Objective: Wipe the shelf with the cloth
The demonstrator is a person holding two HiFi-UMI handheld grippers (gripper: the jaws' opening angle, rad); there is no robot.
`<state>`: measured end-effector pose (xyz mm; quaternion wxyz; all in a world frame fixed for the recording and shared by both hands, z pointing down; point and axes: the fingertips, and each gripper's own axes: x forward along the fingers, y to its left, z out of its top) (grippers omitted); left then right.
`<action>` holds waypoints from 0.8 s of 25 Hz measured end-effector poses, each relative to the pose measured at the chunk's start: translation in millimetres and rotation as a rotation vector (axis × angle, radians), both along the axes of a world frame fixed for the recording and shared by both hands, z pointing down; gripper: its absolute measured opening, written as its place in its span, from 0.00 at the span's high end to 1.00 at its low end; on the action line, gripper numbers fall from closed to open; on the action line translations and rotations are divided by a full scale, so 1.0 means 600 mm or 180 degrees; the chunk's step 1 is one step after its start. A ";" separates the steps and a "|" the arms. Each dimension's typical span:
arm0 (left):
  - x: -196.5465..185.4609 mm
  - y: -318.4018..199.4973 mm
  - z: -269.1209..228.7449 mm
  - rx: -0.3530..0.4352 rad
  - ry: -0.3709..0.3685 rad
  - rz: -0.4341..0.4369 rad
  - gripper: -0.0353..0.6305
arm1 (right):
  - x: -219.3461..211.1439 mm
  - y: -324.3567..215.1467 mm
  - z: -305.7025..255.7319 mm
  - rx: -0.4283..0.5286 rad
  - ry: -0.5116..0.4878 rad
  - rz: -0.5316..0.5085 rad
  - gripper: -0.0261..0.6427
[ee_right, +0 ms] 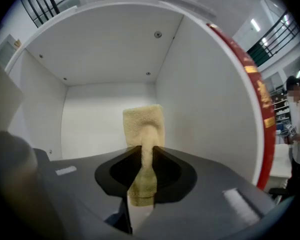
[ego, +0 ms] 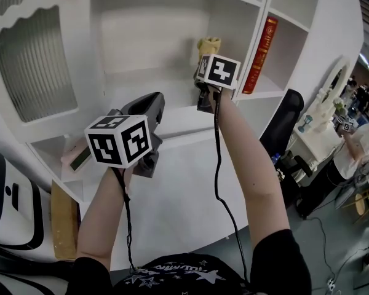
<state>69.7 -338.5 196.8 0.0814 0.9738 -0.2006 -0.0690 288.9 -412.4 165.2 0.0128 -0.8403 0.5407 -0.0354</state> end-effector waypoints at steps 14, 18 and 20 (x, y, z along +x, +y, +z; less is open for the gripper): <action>0.022 -0.041 -0.019 0.0008 0.0097 -0.0150 0.94 | 0.076 -0.149 0.047 -0.0531 -0.0220 0.0038 0.81; 0.031 -0.049 -0.016 -0.0009 0.0112 -0.0148 0.94 | 0.082 -0.159 0.045 -0.0551 -0.0222 0.0103 0.81; 0.035 -0.050 -0.012 -0.0036 0.0124 -0.0134 0.94 | 0.082 -0.164 0.045 -0.0551 -0.0216 0.0113 0.81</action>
